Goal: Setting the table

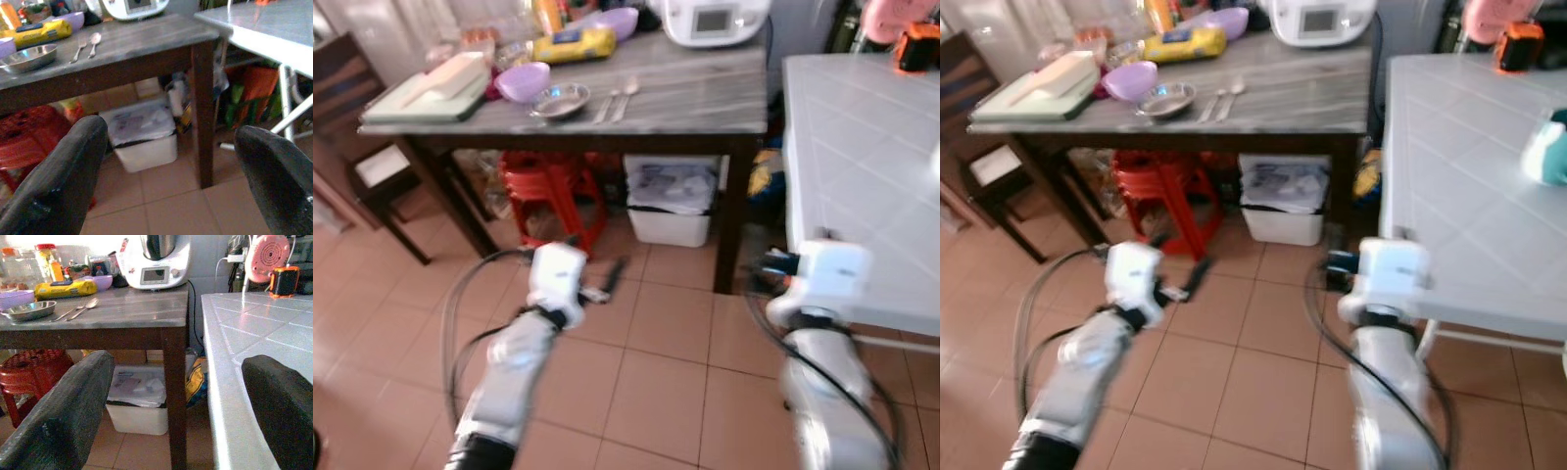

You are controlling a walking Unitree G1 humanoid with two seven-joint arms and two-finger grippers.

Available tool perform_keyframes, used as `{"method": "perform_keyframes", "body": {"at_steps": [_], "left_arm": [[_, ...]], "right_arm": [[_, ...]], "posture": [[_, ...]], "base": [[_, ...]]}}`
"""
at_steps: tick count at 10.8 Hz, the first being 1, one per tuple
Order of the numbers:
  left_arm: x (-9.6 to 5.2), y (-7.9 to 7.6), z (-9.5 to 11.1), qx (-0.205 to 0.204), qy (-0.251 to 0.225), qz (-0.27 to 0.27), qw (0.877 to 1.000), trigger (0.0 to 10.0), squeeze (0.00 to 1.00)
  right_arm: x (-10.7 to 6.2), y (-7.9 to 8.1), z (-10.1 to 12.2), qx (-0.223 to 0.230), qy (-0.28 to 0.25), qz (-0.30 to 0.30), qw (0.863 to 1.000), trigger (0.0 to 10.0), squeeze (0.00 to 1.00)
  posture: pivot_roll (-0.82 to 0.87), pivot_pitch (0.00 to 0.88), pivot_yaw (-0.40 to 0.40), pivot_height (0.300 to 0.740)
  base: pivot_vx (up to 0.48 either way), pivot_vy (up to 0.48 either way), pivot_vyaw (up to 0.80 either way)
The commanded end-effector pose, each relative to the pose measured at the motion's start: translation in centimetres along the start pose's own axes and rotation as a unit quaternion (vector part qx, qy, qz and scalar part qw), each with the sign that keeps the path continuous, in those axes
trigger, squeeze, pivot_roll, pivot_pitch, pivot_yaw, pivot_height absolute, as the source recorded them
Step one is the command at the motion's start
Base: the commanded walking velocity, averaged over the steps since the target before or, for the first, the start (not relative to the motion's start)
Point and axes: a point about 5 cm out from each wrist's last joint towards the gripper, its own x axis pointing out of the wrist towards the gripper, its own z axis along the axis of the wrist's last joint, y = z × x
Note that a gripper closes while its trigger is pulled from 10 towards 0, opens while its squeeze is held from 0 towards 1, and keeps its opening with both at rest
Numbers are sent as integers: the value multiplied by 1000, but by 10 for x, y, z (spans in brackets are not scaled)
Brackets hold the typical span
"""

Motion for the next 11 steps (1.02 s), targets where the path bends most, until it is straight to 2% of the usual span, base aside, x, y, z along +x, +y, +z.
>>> {"method": "perform_keyframes", "body": {"at_steps": [1,7,11], "left_arm": [[0,-2,1,-1,1,-8,1000,10000,0],[3,-5,1,-3,4,-18,1000,10000,0],[7,-8,1,-9,1,-18,1000,10000,0]], "right_arm": [[0,-4,-1,-2,2,-8,1000,10000,0],[-5,-17,-4,-28,1,-57,998,10000,0],[-1,-18,-1,-31,-5,-58,998,10000,0]], "posture": [[-122,95,178,740],[-127,91,186,740],[-138,88,176,740]], "base": [[0,-360,0],[0,-358,0],[0,-358,-636]]}}
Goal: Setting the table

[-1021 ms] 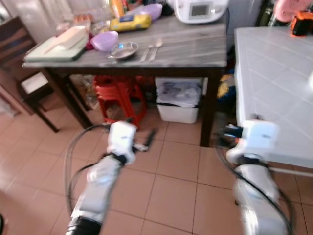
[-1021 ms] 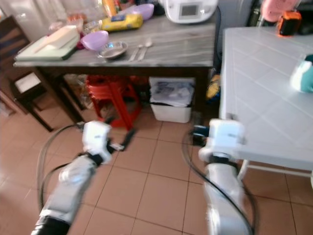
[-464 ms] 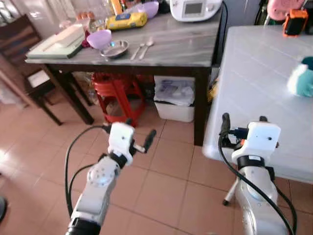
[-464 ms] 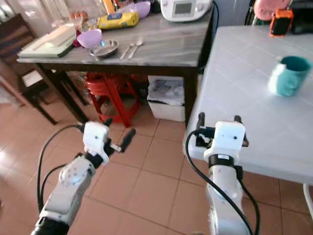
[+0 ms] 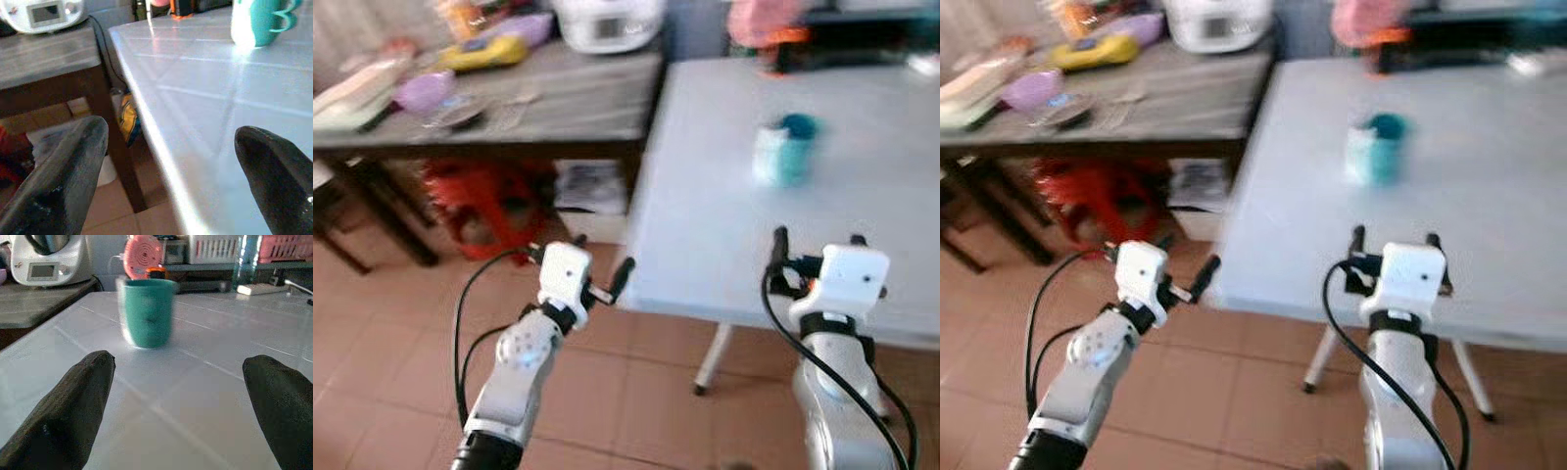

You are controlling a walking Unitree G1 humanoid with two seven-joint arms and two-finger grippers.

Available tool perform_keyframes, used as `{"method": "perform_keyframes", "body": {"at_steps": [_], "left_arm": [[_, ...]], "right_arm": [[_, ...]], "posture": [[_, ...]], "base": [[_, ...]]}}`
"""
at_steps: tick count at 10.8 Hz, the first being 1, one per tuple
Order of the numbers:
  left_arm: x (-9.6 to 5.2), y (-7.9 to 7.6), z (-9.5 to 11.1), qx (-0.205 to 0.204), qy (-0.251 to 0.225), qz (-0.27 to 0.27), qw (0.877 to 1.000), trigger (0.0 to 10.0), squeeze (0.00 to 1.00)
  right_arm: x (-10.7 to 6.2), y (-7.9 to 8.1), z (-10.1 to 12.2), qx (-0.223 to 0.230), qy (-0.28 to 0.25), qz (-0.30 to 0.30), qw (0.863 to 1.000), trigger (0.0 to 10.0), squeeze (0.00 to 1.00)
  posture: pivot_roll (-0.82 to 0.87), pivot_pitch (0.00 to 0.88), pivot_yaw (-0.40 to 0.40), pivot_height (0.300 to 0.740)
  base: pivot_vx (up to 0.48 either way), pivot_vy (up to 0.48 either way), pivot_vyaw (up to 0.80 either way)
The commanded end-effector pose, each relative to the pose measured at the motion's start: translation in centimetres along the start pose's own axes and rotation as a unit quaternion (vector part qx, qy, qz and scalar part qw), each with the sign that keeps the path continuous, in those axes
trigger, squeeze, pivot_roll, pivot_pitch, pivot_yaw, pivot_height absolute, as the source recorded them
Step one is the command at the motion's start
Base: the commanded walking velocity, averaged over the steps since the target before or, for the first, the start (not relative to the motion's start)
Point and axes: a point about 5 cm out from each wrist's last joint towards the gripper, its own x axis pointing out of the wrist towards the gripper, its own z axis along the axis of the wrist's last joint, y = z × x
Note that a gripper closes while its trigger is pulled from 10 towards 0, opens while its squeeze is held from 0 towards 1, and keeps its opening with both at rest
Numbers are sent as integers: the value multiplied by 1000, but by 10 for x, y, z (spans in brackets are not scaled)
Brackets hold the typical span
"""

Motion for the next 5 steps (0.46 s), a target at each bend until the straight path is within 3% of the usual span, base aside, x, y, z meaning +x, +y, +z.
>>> {"method": "perform_keyframes", "body": {"at_steps": [1,5], "left_arm": [[0,0,-2,-2,3,3,1000,10000,0],[3,1,-2,-7,-6,23,1000,10000,0]], "right_arm": [[1,-1,-1,-5,0,5,1000,10000,0],[9,-2,5,-12,-12,14,1000,10000,0]], "posture": [[-141,89,175,740],[-147,92,158,740]], "base": [[0,-334,0],[0,0,0]]}}
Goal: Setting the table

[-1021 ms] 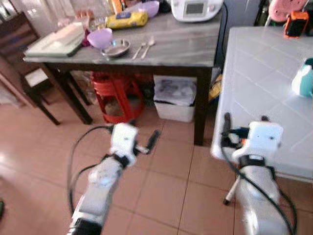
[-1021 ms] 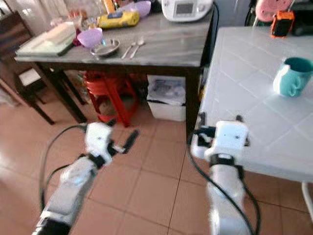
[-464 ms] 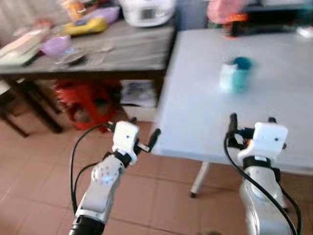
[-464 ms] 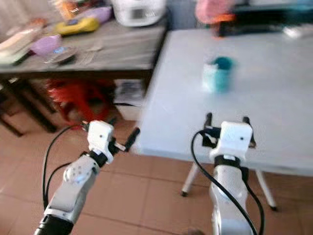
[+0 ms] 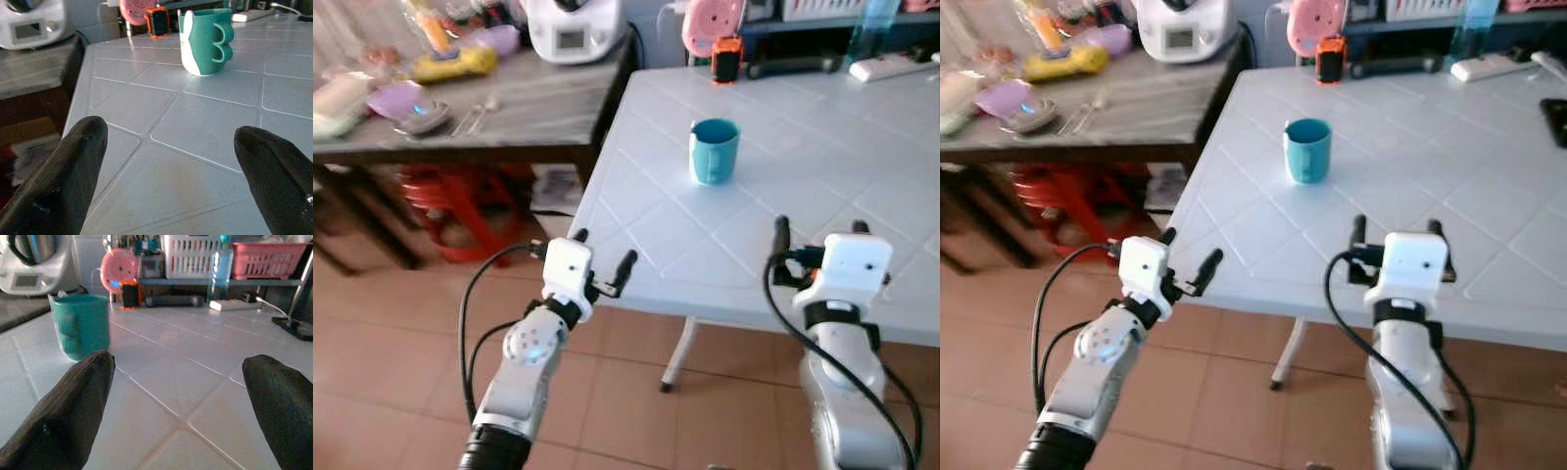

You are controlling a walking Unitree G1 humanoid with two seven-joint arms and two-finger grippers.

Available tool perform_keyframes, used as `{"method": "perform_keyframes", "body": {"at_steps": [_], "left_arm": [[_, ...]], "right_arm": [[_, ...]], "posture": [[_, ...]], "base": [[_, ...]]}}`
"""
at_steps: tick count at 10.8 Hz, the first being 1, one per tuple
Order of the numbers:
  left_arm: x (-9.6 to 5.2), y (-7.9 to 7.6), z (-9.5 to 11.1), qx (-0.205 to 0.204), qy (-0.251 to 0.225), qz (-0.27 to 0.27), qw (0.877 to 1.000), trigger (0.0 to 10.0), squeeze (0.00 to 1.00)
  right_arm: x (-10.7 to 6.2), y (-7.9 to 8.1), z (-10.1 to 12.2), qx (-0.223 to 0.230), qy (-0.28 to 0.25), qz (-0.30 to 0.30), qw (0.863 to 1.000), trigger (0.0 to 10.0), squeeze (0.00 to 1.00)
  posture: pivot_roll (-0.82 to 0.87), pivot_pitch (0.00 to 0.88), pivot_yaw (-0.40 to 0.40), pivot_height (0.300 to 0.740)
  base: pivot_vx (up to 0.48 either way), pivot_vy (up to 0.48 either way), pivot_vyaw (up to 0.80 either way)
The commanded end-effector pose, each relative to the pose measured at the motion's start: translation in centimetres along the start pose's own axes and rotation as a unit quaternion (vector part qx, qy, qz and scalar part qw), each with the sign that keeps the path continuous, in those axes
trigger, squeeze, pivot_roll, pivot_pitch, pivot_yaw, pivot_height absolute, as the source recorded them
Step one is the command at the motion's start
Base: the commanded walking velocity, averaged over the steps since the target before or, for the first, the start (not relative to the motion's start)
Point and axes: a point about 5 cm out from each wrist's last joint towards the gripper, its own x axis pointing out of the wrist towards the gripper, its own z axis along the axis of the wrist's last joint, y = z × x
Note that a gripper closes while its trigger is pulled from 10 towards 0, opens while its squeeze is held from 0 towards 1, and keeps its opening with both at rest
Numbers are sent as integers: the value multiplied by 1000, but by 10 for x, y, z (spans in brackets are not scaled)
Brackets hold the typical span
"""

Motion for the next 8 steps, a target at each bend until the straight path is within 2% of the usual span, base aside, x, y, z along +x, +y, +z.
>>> {"method": "perform_keyframes", "body": {"at_steps": [1,3,8], "left_arm": [[-4,7,-2,5,3,14,1000,10000,0],[-4,6,-1,3,-4,7,1000,10000,0],[-4,3,-1,3,-8,-7,1000,10000,0]], "right_arm": [[0,7,2,10,-2,13,1000,10000,0],[-1,13,4,12,-10,37,999,10000,0],[-2,17,3,14,-8,46,999,10000,0]], "posture": [[-147,93,156,740],[-149,94,158,740],[-146,95,163,740]], "base": [[0,0,0],[0,0,0],[284,0,0]]}}
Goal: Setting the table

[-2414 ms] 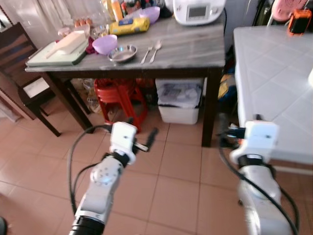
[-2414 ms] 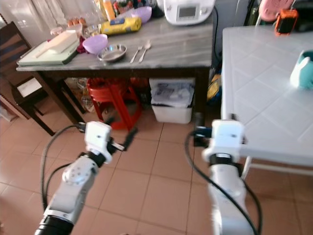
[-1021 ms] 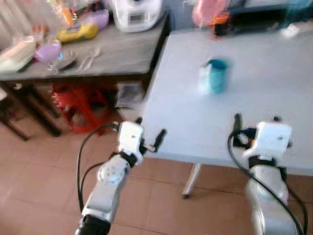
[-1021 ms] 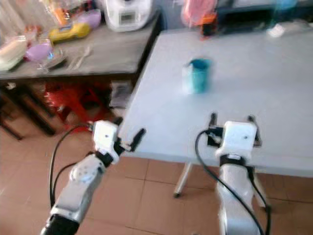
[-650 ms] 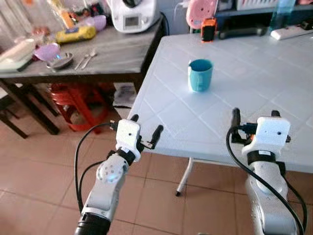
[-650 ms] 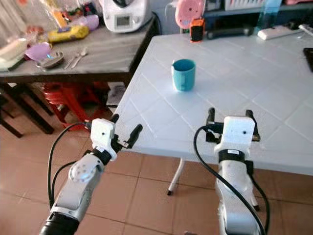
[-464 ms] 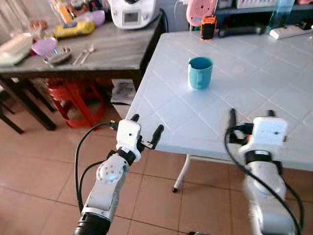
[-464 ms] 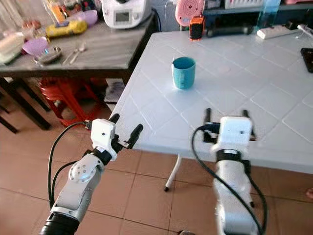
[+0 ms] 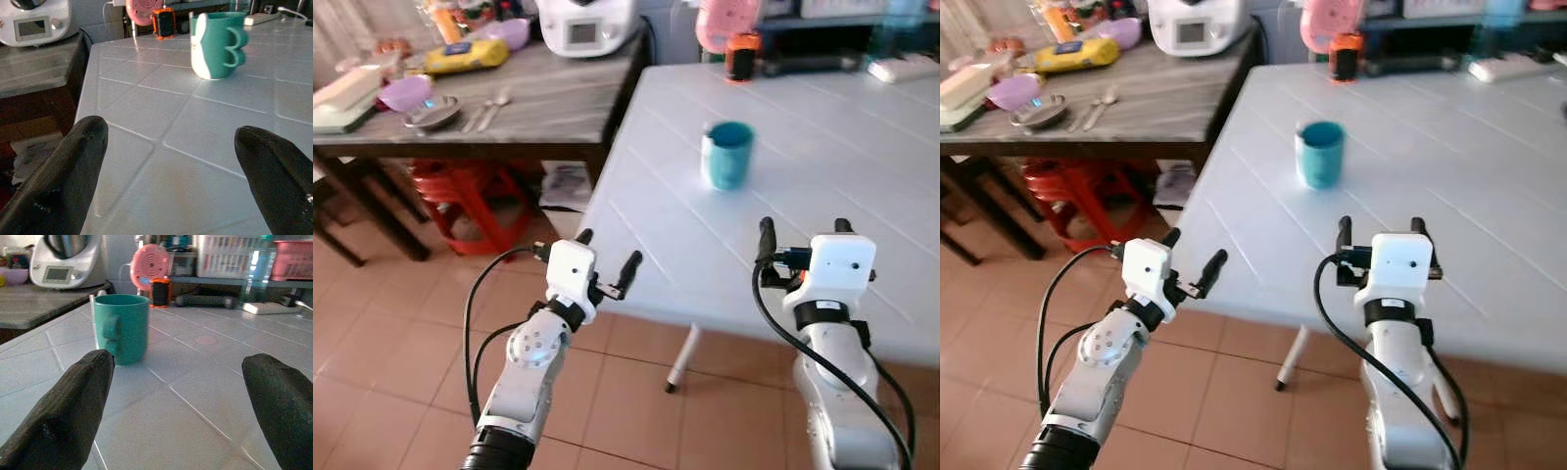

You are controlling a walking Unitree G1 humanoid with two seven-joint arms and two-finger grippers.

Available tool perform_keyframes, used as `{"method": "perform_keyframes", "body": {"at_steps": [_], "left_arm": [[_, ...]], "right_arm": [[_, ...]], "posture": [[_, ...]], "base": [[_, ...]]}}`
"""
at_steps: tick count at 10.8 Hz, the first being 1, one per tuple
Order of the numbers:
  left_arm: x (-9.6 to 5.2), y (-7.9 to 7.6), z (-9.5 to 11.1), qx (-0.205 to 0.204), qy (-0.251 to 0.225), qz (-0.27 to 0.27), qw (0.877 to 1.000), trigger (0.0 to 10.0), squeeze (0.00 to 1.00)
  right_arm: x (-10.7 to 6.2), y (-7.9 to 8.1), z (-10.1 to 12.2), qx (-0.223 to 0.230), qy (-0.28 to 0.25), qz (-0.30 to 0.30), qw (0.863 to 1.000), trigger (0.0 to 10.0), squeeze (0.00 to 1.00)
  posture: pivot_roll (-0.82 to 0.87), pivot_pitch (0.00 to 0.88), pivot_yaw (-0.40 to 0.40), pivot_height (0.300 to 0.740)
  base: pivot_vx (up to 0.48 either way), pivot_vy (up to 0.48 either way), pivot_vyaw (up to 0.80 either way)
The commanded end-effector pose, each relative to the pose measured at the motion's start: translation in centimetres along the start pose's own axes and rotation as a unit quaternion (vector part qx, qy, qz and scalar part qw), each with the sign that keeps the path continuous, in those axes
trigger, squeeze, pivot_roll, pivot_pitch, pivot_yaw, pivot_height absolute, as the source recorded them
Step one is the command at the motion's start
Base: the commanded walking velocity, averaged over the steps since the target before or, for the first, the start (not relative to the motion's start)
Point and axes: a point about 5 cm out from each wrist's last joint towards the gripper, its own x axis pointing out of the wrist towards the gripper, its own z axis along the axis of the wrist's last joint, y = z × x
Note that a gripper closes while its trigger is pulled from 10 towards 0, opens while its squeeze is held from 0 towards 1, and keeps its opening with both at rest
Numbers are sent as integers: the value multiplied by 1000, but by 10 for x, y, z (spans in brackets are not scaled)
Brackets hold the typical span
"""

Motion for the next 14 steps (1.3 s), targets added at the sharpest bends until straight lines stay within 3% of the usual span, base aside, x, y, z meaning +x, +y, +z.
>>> {"method": "perform_keyframes", "body": {"at_steps": [1,4,7,9,10,12,14], "left_arm": [[-4,7,-1,2,3,8,1000,10000,0],[-5,7,-2,2,4,5,1000,10000,0],[-9,8,-5,3,11,4,1000,10000,0],[-17,7,-6,-6,13,-24,1000,10000,0],[-28,11,-10,-10,23,-48,999,10000,0],[-43,21,-18,-3,42,-45,998,10000,0],[-46,20,-19,-9,42,-42,998,10000,0]], "right_arm": [[0,7,2,9,-5,9,1000,10000,0],[0,13,3,9,-7,25,1000,10000,0],[-3,25,-3,18,10,52,998,10000,0],[-2,31,-3,27,12,54,998,10000,0],[3,31,-6,26,18,51,998,10000,0],[14,20,-7,14,14,10,1000,10000,0],[23,12,-7,4,10,-8,1000,10000,0]], "posture": [[-146,93,163,740],[-142,98,163,740],[-134,108,167,740],[-131,122,162,740],[-125,127,159,740],[-120,132,156,740],[-117,133,154,740]], "base": [[300,0,0],[299,0,0],[0,0,0],[0,0,0],[0,0,0],[0,0,0],[0,0,0]]}}
